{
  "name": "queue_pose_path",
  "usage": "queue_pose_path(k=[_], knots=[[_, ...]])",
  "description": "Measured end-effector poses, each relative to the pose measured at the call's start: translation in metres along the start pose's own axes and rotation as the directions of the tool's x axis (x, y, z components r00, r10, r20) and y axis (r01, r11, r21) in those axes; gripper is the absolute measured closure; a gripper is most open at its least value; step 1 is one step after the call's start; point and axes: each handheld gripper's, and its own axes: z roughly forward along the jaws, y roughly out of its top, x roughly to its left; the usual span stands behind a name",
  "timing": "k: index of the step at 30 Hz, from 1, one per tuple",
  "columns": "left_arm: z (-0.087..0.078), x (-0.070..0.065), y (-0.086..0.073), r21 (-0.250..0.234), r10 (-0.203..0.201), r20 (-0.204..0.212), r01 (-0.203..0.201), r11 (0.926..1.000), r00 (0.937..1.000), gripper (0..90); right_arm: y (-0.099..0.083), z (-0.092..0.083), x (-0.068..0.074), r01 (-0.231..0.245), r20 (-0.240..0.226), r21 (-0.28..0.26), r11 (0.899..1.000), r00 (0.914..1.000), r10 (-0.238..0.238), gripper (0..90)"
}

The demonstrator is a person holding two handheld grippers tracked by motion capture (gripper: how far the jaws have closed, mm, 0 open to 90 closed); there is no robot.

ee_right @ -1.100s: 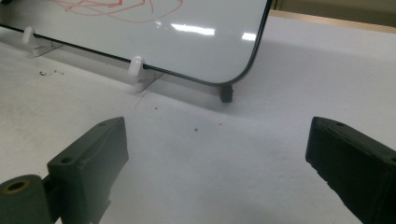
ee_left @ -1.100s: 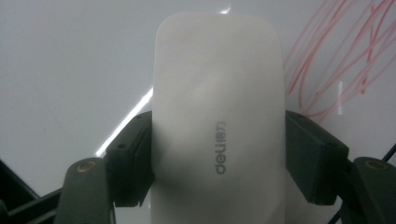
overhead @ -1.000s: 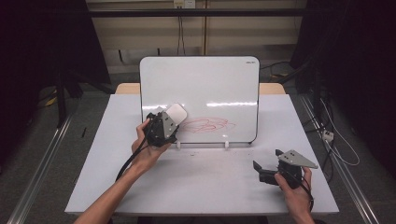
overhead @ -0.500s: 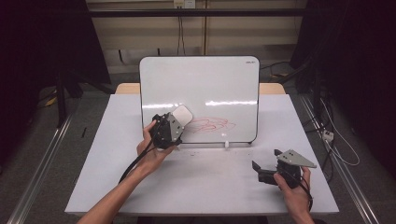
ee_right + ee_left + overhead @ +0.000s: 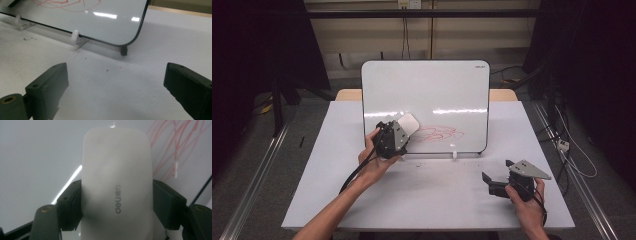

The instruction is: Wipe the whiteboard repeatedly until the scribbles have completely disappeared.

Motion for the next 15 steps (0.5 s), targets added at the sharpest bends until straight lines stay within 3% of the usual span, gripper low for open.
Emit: queue_pose_path(k=[5, 10, 13, 15], knots=[[0.001, 0.017, 0.007, -0.006, -0.02, -0.016, 0.02, 0.9998, 0.9997, 31.0, 0.0, 0.0, 0.0, 0.002, 0.0, -0.002, 1.0, 1.0, -0.002, 5.4], [0.0, 0.039, 0.007, -0.026, -0.087, -0.044, 0.086, 0.9959, 0.9952, 31.1, 0.0, -0.001, -0.001, 0.0, 0.001, -0.003, 1.0, 1.0, 0.0, 5.4], [0.0, 0.034, 0.008, -0.025, -0.075, -0.076, 0.074, 0.997, 0.9942, 31.1, 0.0, -0.002, -0.001, -0.004, 0.002, -0.003, 1.0, 1.0, 0.004, 5.4], [0.0, 0.031, 0.008, -0.02, -0.081, -0.075, 0.08, 0.9966, 0.9939, 31.1, 0.0, -0.002, -0.001, -0.004, 0.003, -0.004, 1.0, 1.0, 0.004, 5.5]])
